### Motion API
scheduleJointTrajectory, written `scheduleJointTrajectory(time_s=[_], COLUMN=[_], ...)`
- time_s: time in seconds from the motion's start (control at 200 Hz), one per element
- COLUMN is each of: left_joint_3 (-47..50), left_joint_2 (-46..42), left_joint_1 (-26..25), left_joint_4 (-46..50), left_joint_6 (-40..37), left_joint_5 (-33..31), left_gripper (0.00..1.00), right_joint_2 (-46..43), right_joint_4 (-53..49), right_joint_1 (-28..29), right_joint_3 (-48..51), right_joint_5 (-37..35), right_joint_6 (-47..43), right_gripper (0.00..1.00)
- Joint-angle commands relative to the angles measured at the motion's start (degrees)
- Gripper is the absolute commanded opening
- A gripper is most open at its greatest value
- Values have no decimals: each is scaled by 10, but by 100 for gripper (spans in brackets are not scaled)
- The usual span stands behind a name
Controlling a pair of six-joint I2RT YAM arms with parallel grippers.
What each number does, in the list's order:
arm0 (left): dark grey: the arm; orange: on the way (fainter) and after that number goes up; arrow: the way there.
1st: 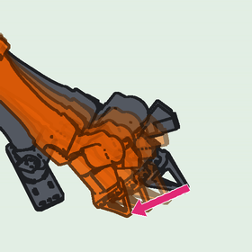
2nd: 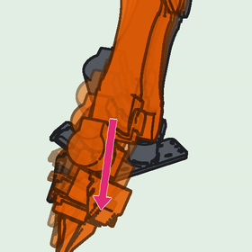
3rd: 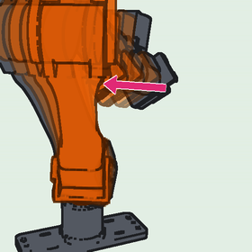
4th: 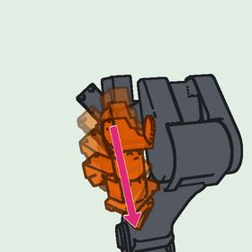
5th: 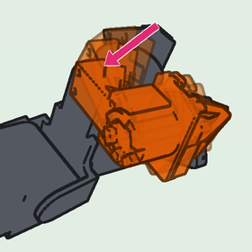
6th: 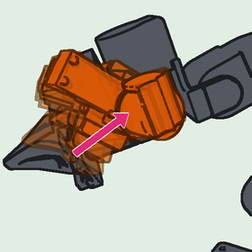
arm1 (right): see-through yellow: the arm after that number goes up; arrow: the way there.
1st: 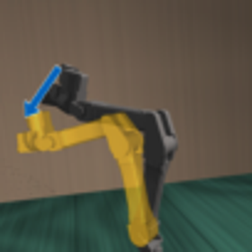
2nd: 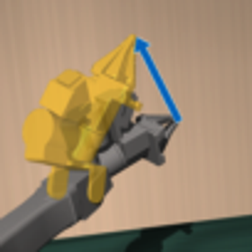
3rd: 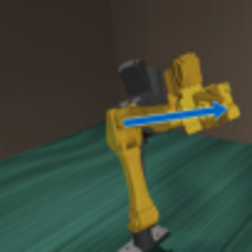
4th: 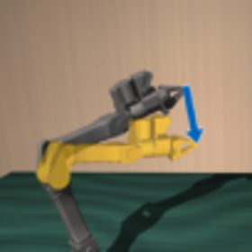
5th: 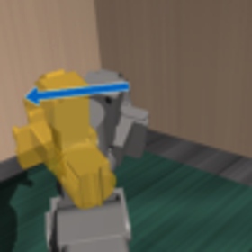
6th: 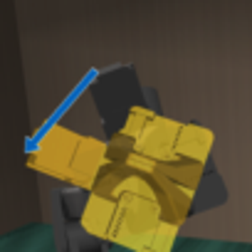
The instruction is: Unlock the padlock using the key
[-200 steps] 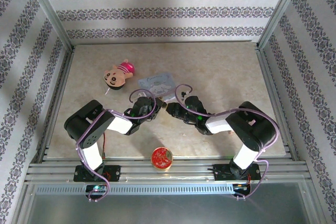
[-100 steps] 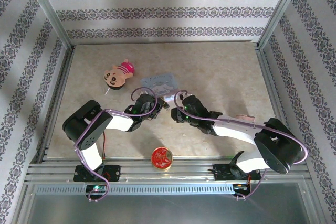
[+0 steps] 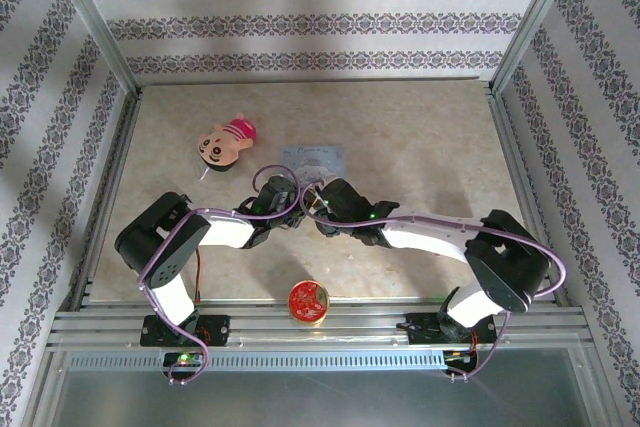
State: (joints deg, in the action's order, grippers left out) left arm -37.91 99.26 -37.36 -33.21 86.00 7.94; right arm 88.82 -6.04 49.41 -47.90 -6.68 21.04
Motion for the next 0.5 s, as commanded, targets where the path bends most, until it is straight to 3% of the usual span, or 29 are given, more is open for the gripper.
scheduleJointTrajectory(time_s=[0.0, 0.495], left_joint_3=[9, 3], left_joint_2=[6, 15], left_joint_1=[3, 4], left_joint_4=[92, 89], left_joint_6=[-1, 2], left_joint_5=[28, 44], left_gripper=[0, 0], right_joint_2=[17, 79], right_joint_4=[-22, -45], right_joint_1=[10, 14], right_joint_3=[-28, -74], right_joint_5=[-27, -55], right_joint_6=[-37, -64], right_gripper=[33, 31])
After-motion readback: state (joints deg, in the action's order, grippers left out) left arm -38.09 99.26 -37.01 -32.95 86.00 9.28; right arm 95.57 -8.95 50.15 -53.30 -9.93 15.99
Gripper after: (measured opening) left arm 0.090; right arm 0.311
